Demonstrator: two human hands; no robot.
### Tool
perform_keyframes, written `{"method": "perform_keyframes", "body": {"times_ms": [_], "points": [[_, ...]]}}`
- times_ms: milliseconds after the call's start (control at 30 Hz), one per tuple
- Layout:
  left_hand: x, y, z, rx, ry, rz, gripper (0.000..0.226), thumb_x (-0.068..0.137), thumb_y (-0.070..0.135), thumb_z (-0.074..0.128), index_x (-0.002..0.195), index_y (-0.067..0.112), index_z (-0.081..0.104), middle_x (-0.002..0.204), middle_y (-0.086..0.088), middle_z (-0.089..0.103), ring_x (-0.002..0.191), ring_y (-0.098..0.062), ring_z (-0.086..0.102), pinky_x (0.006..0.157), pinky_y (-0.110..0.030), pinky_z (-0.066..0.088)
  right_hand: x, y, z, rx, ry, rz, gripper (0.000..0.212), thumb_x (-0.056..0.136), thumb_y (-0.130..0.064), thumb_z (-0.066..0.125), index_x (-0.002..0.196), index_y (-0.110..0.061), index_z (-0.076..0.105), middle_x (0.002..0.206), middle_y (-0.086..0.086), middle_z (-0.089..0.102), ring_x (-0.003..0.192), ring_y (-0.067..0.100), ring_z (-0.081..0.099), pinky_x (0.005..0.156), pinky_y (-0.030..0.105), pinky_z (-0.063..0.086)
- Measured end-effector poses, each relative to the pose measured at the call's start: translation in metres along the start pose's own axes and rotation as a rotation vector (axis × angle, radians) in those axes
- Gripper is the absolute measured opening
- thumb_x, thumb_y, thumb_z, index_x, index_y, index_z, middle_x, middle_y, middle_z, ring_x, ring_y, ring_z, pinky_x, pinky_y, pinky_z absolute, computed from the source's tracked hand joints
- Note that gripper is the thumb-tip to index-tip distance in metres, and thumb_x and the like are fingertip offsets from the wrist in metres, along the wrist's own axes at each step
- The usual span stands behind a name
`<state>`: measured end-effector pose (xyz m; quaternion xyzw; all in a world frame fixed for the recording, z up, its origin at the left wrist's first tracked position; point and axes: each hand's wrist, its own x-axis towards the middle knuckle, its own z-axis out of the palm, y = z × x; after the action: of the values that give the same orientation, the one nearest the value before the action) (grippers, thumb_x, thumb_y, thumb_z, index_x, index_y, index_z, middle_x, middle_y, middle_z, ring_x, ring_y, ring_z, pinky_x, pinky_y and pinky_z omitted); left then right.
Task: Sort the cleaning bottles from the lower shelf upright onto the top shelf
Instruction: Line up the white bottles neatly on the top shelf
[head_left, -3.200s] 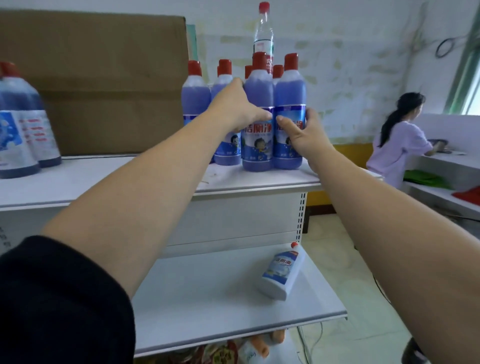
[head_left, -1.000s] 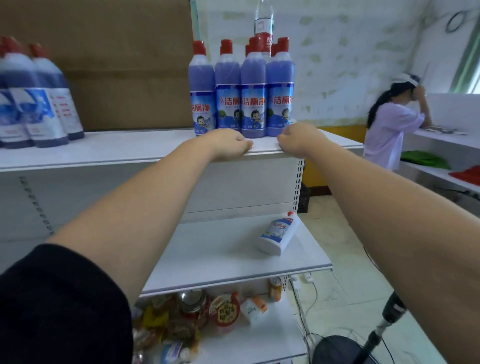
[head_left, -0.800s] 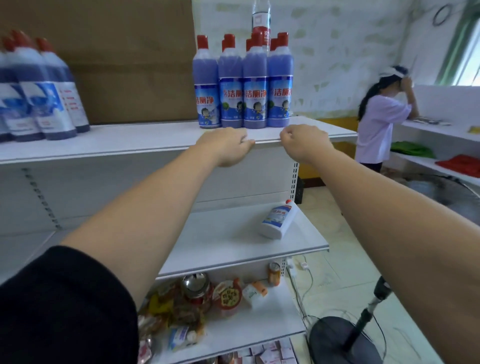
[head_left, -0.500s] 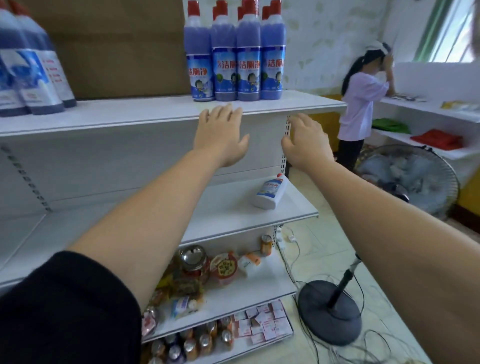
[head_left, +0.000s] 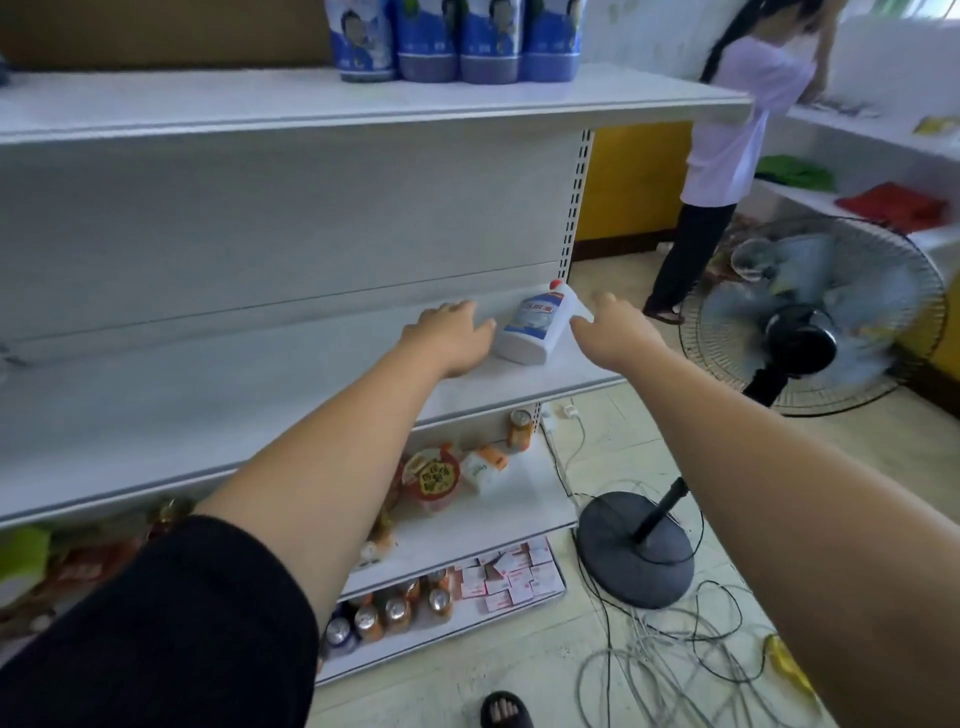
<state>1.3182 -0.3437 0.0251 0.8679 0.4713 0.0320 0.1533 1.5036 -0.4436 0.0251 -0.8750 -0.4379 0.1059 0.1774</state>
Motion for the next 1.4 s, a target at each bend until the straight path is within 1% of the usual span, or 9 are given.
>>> {"method": "perform_keyframes", "body": {"times_ms": [200,333,500,633,767,900,1033,1200,1400], "points": [[0.074,0.011,0.033,-0.171,-0.108,-0.175,0.067,0.101,0.055,0.038,0.151,0.009,0.038,0.155,-0.017,0.041,0.139,-0.037,0.041,0.111,-0.041,0.037,0.067,0.015,0.024,0.036,-0.087,0.056,0.061,0.104,-0.038,0.041,0.155,-0.007,0.028,0.151,0.017,0.043,0.131,0.035,0.048,0.099,0.043,0.044],[0.116,0.024,0.054,-0.389,-0.158,-0.217,0.066,0.093,0.054,0.056,0.131,0.000,0.060,0.135,-0.022,0.061,0.121,-0.035,0.059,0.093,-0.037,0.047,0.113,0.019,0.031,0.144,-0.117,0.127,0.057,0.105,-0.037,0.041,0.151,-0.003,0.034,0.145,0.017,0.048,0.126,0.034,0.051,0.086,0.034,0.038],[0.152,0.035,0.056,-0.458,-0.321,-0.257,0.063,0.075,0.051,0.080,0.115,0.004,0.067,0.112,-0.016,0.070,0.092,-0.030,0.067,0.066,-0.030,0.048,0.163,0.017,0.046,0.338,-0.138,0.242,0.050,0.099,-0.050,0.049,0.125,-0.007,0.048,0.109,0.014,0.058,0.094,0.029,0.060,0.082,0.038,0.051],[0.161,0.028,0.049,-0.581,-0.422,-0.323,0.057,0.073,0.037,0.088,0.111,0.001,0.065,0.100,-0.016,0.071,0.089,-0.030,0.072,0.082,-0.042,0.060,0.182,0.007,0.053,0.530,-0.193,0.291,0.041,0.100,-0.034,0.054,0.122,0.000,0.057,0.080,0.008,0.055,0.073,0.023,0.060,0.076,0.038,0.056],[0.163,0.026,0.049,-0.621,-0.456,-0.323,0.059,0.069,0.033,0.091,0.113,0.002,0.068,0.108,-0.017,0.074,0.090,-0.031,0.073,0.087,-0.047,0.060,0.191,0.003,0.054,0.701,-0.245,0.379,0.035,0.096,-0.029,0.063,0.118,-0.005,0.048,0.100,0.016,0.060,0.098,0.035,0.069,0.087,0.049,0.059],[0.159,0.028,0.045,-0.594,-0.426,-0.274,0.058,0.070,0.029,0.091,0.115,0.003,0.066,0.107,-0.015,0.072,0.087,-0.028,0.069,0.079,-0.043,0.060,0.194,0.005,0.049,0.897,-0.293,0.437,0.039,0.093,-0.018,0.070,0.121,-0.004,0.045,0.091,0.012,0.059,0.082,0.027,0.067,0.078,0.041,0.060],[0.144,0.027,0.039,-0.633,-0.381,-0.255,0.049,0.072,0.025,0.089,0.111,0.006,0.066,0.105,-0.011,0.070,0.086,-0.025,0.066,0.079,-0.039,0.058,0.184,0.005,0.033,1.075,-0.321,0.445,0.044,0.088,-0.013,0.076,0.121,-0.002,0.049,0.104,0.018,0.065,0.085,0.030,0.071,0.065,0.039,0.062],[0.112,0.015,0.036,-0.728,-0.346,-0.252,0.060,0.073,0.022,0.089,0.124,0.012,0.059,0.115,-0.011,0.070,0.107,-0.030,0.068,0.095,-0.048,0.057,0.157,-0.010,0.020,1.061,-0.256,0.317,0.042,0.091,-0.013,0.072,0.127,-0.008,0.052,0.111,0.013,0.063,0.093,0.026,0.069,0.072,0.038,0.062],[0.043,-0.004,0.025,-0.885,-0.250,-0.242,0.069,0.073,0.015,0.088,0.132,0.016,0.054,0.118,-0.005,0.068,0.102,-0.022,0.068,0.084,-0.036,0.059,0.092,-0.039,0.015,1.115,-0.159,0.172,0.050,0.092,-0.018,0.071,0.136,-0.018,0.048,0.112,0.007,0.062,0.093,0.024,0.067,0.086,0.044,0.060]]}}
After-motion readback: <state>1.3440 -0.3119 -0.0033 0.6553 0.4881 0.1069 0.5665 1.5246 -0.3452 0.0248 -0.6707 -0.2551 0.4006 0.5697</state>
